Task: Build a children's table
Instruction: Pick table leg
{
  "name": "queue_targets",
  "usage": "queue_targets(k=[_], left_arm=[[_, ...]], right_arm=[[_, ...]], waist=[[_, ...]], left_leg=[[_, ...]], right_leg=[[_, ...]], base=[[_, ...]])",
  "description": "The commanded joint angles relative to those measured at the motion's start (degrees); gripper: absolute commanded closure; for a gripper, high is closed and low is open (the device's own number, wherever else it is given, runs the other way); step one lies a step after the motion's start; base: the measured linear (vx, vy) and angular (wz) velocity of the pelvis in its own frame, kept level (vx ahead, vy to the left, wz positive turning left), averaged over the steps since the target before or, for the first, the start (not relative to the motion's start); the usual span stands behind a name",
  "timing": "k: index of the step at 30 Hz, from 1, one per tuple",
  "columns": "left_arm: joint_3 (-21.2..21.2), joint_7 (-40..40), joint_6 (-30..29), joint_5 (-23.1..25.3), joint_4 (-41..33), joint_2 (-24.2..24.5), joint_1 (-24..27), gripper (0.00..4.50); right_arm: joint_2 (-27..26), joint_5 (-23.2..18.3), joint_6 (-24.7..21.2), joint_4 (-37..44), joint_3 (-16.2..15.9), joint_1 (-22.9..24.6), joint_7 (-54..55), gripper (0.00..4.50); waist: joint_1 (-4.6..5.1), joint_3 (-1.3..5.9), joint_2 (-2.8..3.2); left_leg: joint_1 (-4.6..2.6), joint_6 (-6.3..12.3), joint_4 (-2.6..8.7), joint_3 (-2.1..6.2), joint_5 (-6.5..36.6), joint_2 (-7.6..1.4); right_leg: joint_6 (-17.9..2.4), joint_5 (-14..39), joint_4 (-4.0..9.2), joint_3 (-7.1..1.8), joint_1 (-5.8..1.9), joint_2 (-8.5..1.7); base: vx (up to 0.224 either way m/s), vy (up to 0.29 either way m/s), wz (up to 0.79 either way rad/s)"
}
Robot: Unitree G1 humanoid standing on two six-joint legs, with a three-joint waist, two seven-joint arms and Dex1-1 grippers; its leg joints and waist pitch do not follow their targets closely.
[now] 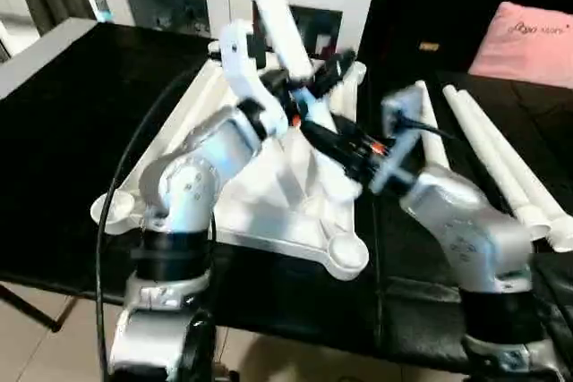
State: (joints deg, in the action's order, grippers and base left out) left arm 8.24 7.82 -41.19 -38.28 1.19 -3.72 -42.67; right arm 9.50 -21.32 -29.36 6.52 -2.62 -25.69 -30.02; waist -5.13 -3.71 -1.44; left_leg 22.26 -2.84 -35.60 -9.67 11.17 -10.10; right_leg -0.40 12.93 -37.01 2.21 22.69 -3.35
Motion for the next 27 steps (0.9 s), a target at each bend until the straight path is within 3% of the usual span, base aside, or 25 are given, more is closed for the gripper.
queue_targets(k=[1,7,10,16,22,24,27], left_arm=[[0.6,-4.4,1.5,1.2,0.3,-1.6,-2.5,0.4],[3.6,-10.6,2.1,1.0,1.7,-4.1,-3.5,1.08],[5.5,-13.6,2.0,0.5,2.4,-5.5,-4.1,1.24],[6.9,-15.5,1.6,-1.0,2.7,-6.7,-5.0,1.85],[6.6,-16.0,1.6,-1.3,2.7,-6.8,-5.1,2.28],[6.6,-16.2,1.6,-1.5,2.7,-6.8,-5.0,2.53],[6.4,-16.3,2.2,-1.2,2.9,-6.4,-5.3,2.62]], right_arm=[[-0.6,7.0,5.3,-0.3,-3.5,-0.6,3.7,2.66],[-1.5,11.1,9.5,1.0,-6.6,-1.1,6.3,2.66],[-1.8,15.0,13.7,-0.2,-8.0,-1.4,8.5,2.66],[-1.3,19.3,17.1,-1.9,-9.7,-2.0,10.4,2.66],[-1.4,20.8,18.8,-2.9,-10.2,-2.0,10.6,2.66],[-1.8,20.2,18.4,-3.0,-9.9,-1.8,10.4,2.1],[-2.5,18.3,17.8,-2.8,-9.1,-1.5,9.5,1.96]], waist=[[0.19,4.18,-0.47],[0.22,4.12,-0.47],[0.32,4.17,-0.32],[0.48,4.19,-0.09],[0.46,4.22,0.06],[0.54,4.21,0.03],[0.5,4.26,0.15]], left_leg=[[-0.71,-1.0,3.98,0.72,1.1,-2.35],[-0.75,0.6,3.97,0.74,2.0,-2.25],[-0.75,0.19,3.88,0.73,2.4,-2.26],[-0.83,0.09,3.89,0.81,3.0,-2.25],[-0.85,0.21,3.84,0.8,3.1,-2.22],[-0.84,0.25,3.84,0.79,3.6,-2.19],[-0.89,0.47,3.84,0.85,3.5,-2.25]], right_leg=[[-9.7,-2.9,4.15,-2.71,-3.5,-4.2],[-9.7,-3.6,4.12,-2.7,-3.55,-3.96],[-9.7,-3.6,4.1,-2.72,-3.47,-3.9],[-9.7,-4.0,3.99,-2.68,-3.45,-3.72],[-10.0,-5.4,3.9,-2.71,-3.5,-3.73],[-10.1,-5.2,3.92,-2.71,-3.55,-3.7],[-10.2,-5.7,3.87,-2.69,-3.56,-3.73]], base=[[0.0,0.0,0.0],[0.0,0.0,0.0],[0.0,0.0,0.0],[0.0,0.0,0.0],[0.0,0.0,0.0],[0.0,0.0,0.0],[0.0,0.0,0.0]])
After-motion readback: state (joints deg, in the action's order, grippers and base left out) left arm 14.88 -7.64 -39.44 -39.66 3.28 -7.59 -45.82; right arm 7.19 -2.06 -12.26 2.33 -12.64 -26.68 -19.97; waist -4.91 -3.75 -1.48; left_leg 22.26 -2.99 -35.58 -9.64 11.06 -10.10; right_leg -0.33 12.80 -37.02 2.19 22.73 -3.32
